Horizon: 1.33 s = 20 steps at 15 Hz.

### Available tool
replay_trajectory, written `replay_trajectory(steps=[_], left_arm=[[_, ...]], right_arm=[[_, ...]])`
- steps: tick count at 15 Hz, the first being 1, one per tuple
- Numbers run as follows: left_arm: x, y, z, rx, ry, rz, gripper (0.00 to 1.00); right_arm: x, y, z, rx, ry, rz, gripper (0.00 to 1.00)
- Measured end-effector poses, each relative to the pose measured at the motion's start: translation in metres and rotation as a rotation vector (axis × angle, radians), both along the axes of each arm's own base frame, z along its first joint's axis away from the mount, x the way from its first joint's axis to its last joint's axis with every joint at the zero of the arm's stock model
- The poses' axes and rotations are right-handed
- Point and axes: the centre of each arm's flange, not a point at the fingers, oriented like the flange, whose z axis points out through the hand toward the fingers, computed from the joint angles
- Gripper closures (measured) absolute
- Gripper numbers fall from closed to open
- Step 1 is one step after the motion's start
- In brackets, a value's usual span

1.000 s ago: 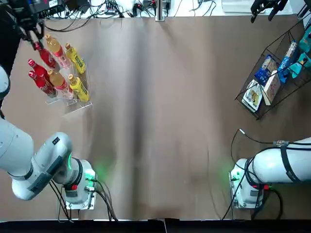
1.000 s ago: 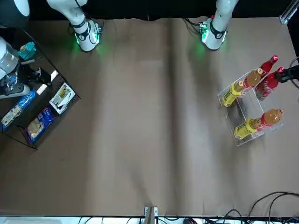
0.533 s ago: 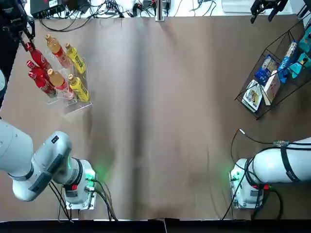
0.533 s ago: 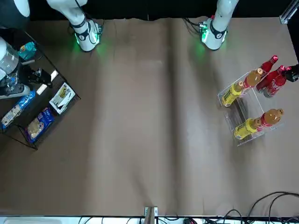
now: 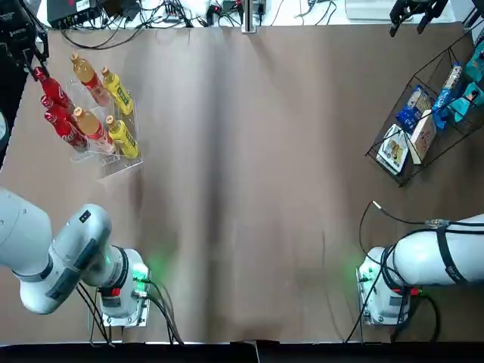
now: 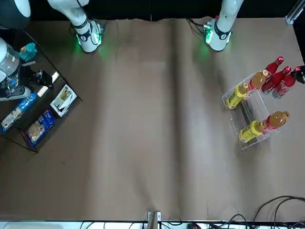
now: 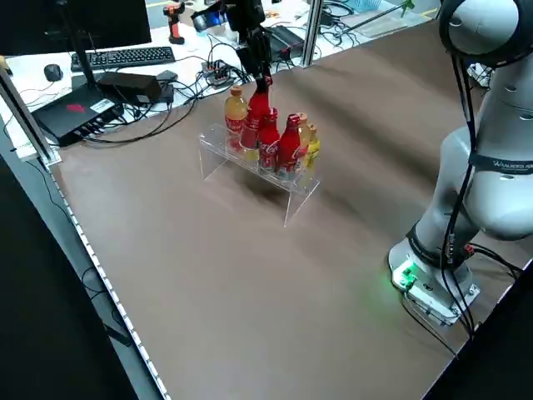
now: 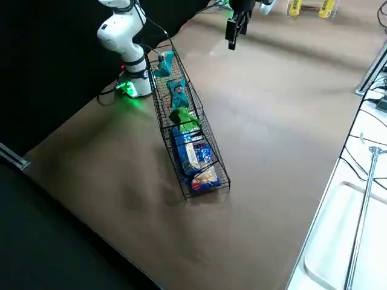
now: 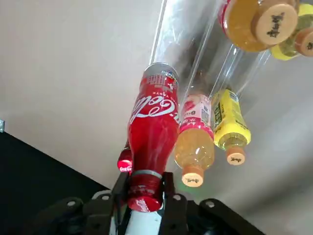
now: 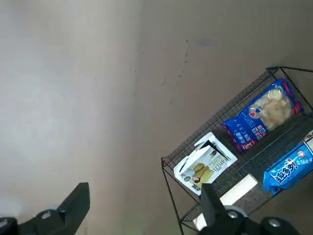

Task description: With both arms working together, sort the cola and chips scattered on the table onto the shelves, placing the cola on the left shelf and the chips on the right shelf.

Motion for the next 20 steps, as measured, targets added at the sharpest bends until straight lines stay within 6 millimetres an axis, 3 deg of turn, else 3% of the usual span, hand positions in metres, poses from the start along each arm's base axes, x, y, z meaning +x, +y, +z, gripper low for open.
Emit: replay_trajectory(steps=[5,11,16,20], left_arm=[[0.003,0.011,-0.003,0.004,-0.034,0.016,0.67],[0.008,0.029,-0.030,-0.030,-0.018,0.035,0.67],[0.010,0.029,-0.035,-0.093,-0.012,0.048,0.67],[0.016,0.031,-0.060,-0.151,-0.001,0.055,0.67]], right_arm=[[0.000,0.002,-0.001,0.000,0.001,0.003,0.00],[0.000,0.001,-0.001,0.000,0.001,0.002,0.00],[0.000,0.002,-0.001,0.000,0.001,0.003,0.00],[0.000,0.002,-0.001,0.000,0.002,0.003,0.00]])
